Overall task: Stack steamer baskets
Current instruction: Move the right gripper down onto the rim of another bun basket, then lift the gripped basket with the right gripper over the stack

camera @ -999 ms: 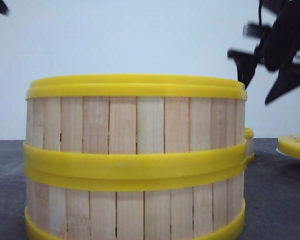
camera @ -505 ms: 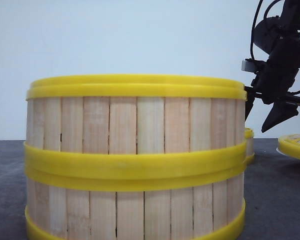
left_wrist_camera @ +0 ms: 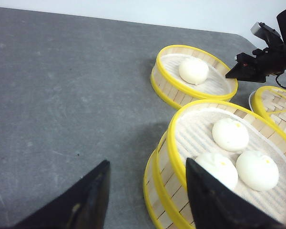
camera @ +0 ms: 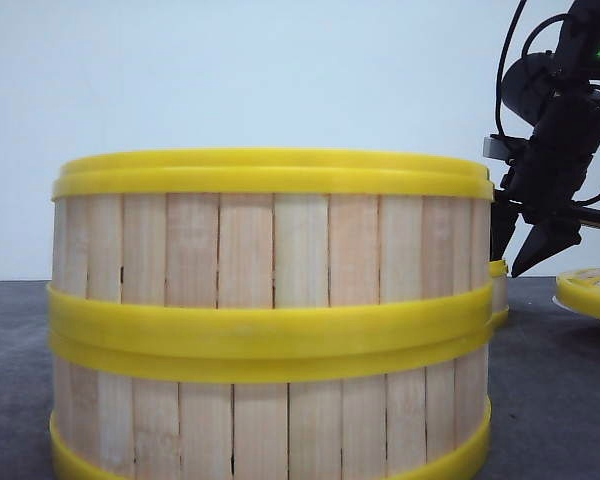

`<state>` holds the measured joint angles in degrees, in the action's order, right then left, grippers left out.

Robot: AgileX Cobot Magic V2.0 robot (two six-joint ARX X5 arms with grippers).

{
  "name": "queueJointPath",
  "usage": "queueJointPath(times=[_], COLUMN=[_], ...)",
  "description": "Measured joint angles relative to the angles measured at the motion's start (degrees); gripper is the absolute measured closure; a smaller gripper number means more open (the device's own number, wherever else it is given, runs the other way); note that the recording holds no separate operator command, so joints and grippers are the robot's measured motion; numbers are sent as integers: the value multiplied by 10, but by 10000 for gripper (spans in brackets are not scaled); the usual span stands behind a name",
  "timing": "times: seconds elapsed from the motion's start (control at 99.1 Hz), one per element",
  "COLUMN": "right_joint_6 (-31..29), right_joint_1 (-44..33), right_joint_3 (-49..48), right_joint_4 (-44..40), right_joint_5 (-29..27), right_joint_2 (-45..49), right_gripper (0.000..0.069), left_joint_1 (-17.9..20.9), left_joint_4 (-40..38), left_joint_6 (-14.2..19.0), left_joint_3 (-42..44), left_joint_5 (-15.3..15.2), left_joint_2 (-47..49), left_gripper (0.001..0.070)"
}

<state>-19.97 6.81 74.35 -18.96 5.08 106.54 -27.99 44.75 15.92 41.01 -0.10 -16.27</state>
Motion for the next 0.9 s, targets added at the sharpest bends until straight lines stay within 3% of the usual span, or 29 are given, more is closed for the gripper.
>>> queueJointPath(times=[0.242,0.454,0.898], right_joint_6=[0,-7,-31], right_joint_1=[2,11,11], right_joint_3=[0,1,37], right_joint_4=[0,4,-21], right_joint_5=[5,-5,7], right_joint_2=[2,11,9], right_gripper=[558,654,656], left_joint_1=[0,0,0], left_joint_4=[0,0,23], left_joint_6=[0,0,0], left_joint_3=[0,0,0], left_joint_5=[0,0,0], left_joint_2=[0,0,0], left_gripper=[413,413,413])
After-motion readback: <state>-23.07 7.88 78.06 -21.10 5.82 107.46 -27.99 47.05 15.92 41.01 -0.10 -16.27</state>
